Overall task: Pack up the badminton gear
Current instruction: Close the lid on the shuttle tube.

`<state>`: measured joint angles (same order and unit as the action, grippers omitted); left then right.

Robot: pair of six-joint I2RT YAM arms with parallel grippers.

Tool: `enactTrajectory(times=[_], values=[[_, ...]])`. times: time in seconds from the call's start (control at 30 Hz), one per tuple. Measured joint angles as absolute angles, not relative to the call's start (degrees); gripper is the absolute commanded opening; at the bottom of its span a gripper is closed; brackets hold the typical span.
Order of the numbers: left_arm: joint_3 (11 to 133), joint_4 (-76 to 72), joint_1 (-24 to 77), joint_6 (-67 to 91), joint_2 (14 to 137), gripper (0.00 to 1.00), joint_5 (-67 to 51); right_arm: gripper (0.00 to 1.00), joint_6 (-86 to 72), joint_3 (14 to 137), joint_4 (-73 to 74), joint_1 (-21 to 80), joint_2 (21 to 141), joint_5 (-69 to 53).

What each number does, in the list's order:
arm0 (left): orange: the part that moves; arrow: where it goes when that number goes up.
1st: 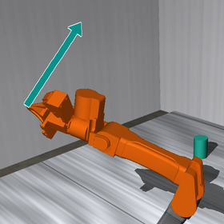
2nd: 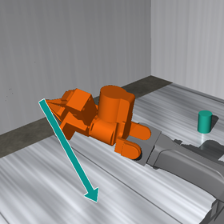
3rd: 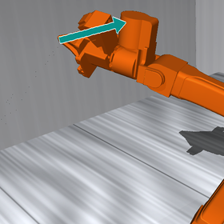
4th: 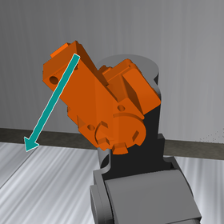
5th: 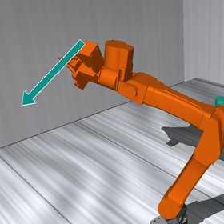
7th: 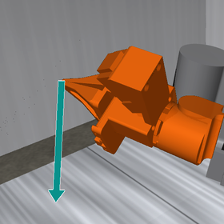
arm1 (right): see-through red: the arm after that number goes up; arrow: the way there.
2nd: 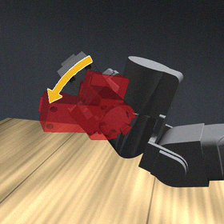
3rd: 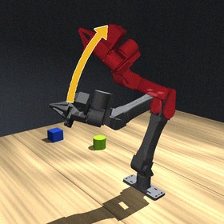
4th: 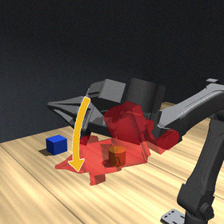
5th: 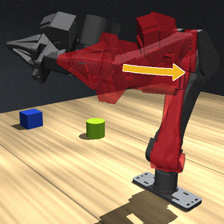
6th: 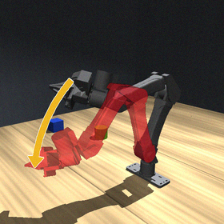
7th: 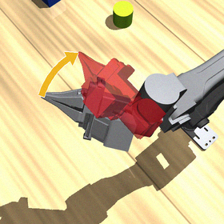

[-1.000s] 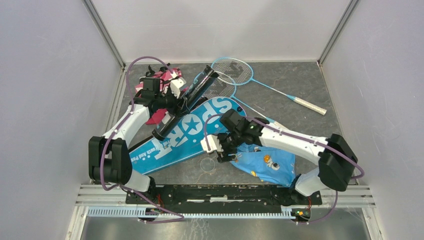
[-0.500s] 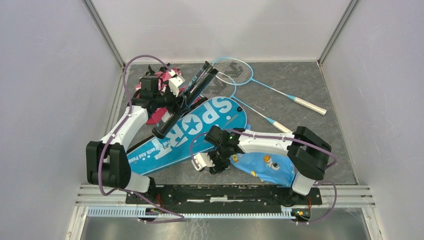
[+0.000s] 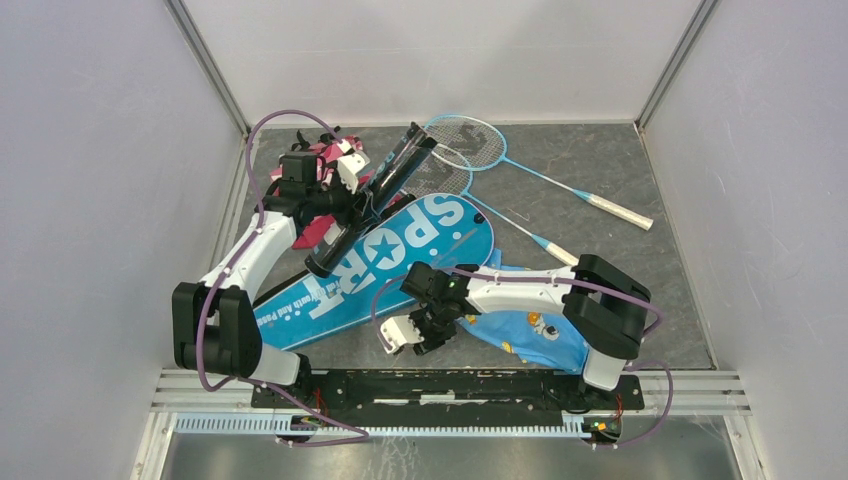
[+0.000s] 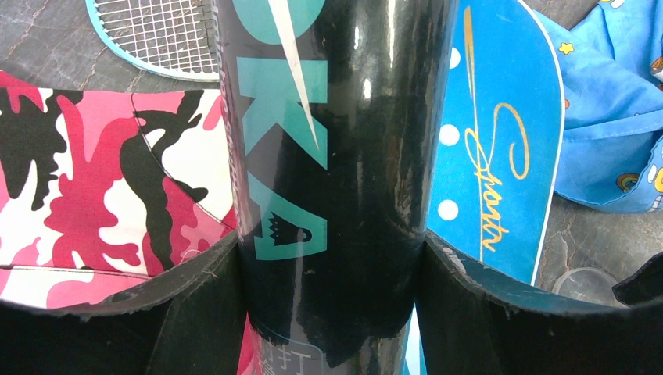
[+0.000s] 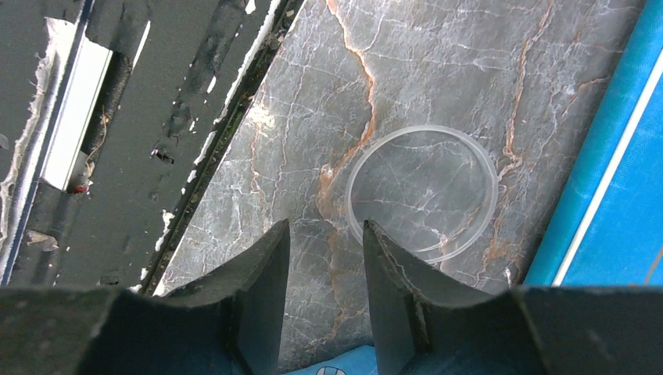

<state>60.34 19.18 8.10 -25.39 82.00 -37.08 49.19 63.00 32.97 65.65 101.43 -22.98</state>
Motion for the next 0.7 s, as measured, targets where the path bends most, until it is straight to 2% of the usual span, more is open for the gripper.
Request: enactTrajectory(times=[0.3,0.6,0.7], values=[[60.14,19.2,8.1,-25.39,82.0,0.02,-37.93,0.34,49.19,63.33,31.77,66.92,103.02,-21.08],[59.79,19.2,8.1,-25.39,82.0,0.02,-38.89,0.04,49.12,63.53,32.16,67.57,103.11,-19.68],[59.64,19.18,8.1,-25.39,82.0,0.02,-39.24,0.0,49.17,63.53,32.01,67.57,102.94,-19.18]])
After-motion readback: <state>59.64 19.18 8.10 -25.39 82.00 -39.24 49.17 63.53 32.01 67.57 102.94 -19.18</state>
